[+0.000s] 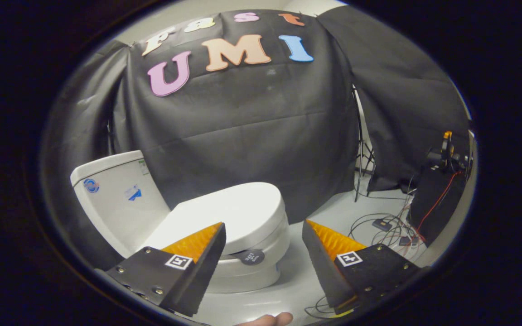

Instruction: Open the toilet lid.

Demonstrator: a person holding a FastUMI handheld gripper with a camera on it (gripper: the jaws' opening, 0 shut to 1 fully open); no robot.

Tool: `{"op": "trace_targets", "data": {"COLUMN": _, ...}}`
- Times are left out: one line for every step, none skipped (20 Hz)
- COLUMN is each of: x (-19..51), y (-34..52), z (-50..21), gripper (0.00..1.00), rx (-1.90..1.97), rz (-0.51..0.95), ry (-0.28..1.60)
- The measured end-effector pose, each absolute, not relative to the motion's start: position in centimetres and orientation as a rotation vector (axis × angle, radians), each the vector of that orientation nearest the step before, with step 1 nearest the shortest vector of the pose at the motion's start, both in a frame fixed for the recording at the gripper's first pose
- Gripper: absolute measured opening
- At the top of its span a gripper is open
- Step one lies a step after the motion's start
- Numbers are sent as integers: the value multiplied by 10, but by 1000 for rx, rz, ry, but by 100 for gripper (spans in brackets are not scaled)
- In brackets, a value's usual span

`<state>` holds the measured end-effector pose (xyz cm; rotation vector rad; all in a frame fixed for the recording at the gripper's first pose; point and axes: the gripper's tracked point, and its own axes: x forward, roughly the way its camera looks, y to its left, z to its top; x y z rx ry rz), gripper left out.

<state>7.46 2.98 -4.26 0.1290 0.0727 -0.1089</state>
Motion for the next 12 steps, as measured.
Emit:
{"op": "trace_targets", "data": {"x": 79, "y": 31, "z": -47, "gripper": 100, "rx": 141, "rz": -113, "ry": 74}}
{"op": "trace_targets", "data": {"x": 84, "y": 34, "z": -51, "gripper": 100, "rx": 166, "rz": -103, "ry": 73}}
{"op": "trace_targets", "data": {"x": 89, "y": 37, "z": -55, "gripper": 100, "rx": 204, "rz": -89, "ry": 74}}
{"op": "trace_targets", "data": {"x": 95, "y": 40, "z": -62, "gripper": 100, "rx": 245, "rz": -77, "ry": 80}}
{"op": "trace_targets", "data": {"x": 100, "y": 43, "z": -71, "gripper": 100, "rx": 281, "rz": -67, "ry": 91}}
{"op": "trace_targets", "data": {"x": 104, "y": 47, "z": -79, "gripper": 100, "rx": 308, "rz": -59, "ry": 106}}
{"op": "trace_targets", "data": {"x": 106, "y": 49, "z": -88, "gripper": 100, "rx": 325, "rz": -56, "ry": 123}}
{"op": "trace_targets", "data": {"x": 108, "y": 49, "z": -93, "gripper": 100, "rx": 335, "rz": -57, "ry": 135}}
{"op": "trace_targets", "data": {"x": 109, "y": 48, "z": -96, "gripper": 100, "rx": 344, "rz": -59, "ry": 137}}
{"op": "trace_targets", "data": {"x": 111, "y": 47, "z": -99, "gripper": 100, "rx": 361, "rz": -63, "ry": 141}}
{"op": "trace_targets", "data": {"x": 114, "y": 45, "z": -104, "gripper": 100, "rx": 382, "rz": -66, "ry": 150}}
{"op": "trace_targets", "data": {"x": 115, "y": 44, "z": -113, "gripper": 100, "rx": 411, "rz": -73, "ry": 171}}
